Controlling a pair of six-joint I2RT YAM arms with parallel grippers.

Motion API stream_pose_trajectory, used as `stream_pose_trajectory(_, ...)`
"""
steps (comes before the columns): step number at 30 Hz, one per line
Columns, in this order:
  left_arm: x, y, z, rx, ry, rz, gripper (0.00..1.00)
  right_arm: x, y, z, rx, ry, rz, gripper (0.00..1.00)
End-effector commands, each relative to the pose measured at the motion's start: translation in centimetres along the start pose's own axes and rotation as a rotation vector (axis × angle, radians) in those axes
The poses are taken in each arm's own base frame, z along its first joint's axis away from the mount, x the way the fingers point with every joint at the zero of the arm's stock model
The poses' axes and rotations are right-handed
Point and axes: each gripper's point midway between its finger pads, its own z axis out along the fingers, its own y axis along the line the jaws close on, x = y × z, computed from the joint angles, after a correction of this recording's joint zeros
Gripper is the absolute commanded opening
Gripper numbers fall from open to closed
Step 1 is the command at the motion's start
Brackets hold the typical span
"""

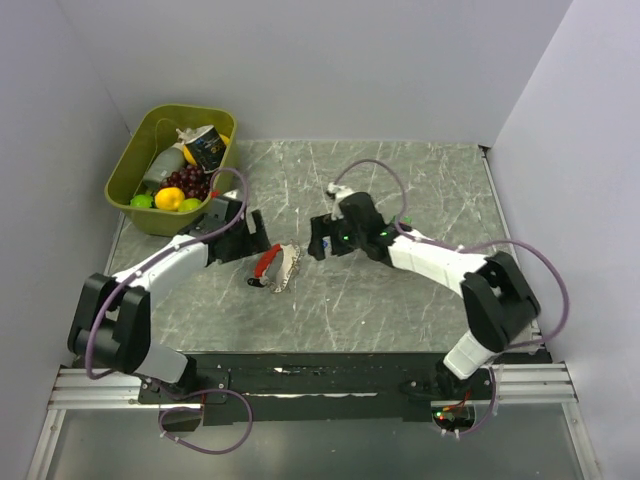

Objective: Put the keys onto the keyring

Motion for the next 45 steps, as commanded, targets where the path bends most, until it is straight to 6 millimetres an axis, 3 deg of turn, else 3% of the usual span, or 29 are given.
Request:
stream_pose_trajectory(1, 2.3, 1.9, 1.6, -0.021, 0.089, -0.071, 0.99, -0.3, 3.4, 2.0, -0.045, 0.056, -0.038, 0.89)
stream_pose_trajectory(6, 2.9, 1.9, 2.8, -0.015, 0.124, -0.071, 0.99, 1.9, 4.6, 5.1, -0.084, 0.158, -0.008, 0.57)
stream_pose_trajectory(15, 4.5, 2.6, 3.8, -0.016, 0.16, -0.079, 0.99, 5.3, 4.6, 7.8, -0.084, 0.234, 0.01, 0.52)
stream_pose_trajectory(22, 5.3, 2.2, 4.0, 0.022, 0.176, -0.09, 0.96, 6.4, 6.1, 9.0, -0.174, 0.234, 0.059, 0.48)
stream_pose_trajectory(25, 5.5, 2.3, 4.0, 0.018, 0.181, -0.084, 0.94, 6.2, 7.0, 9.7, -0.224, 0.216, 0.091, 0.42)
stream_pose_trajectory(28, 5.6, 2.6, 3.9, 0.015, 0.182, -0.081, 0.93, 6.6, 7.5, 10.1, -0.248, 0.234, 0.103, 0.26)
stream_pose_trajectory(29, 5.6, 2.6, 3.8, 0.012, 0.178, -0.081, 0.93, 6.7, 7.7, 10.1, -0.255, 0.239, 0.102, 0.17)
stream_pose_trajectory(33, 5.3, 2.9, 3.4, 0.0, 0.164, -0.081, 0.93, 7.2, 8.1, 9.1, -0.273, 0.249, 0.102, 0.0)
stream_pose_trajectory(42, 3.4, 3.1, 2.1, -0.036, 0.106, -0.06, 0.95, 8.1, 10.4, 4.9, -0.36, 0.259, 0.078, 0.0)
stream_pose_trajectory(43, 3.4, 3.2, 2.0, -0.041, 0.11, -0.057, 0.94, 8.1, 10.8, 4.5, -0.373, 0.26, 0.075, 0.03)
stream_pose_trajectory(44, 3.3, 3.2, 1.9, -0.044, 0.106, -0.054, 0.94, 8.1, 11.0, 4.1, -0.378, 0.261, 0.07, 0.25)
stream_pose_trajectory(45, 3.2, 3.2, 1.8, -0.044, 0.103, -0.054, 0.95, 8.2, 10.8, 4.0, -0.365, 0.26, 0.066, 0.34)
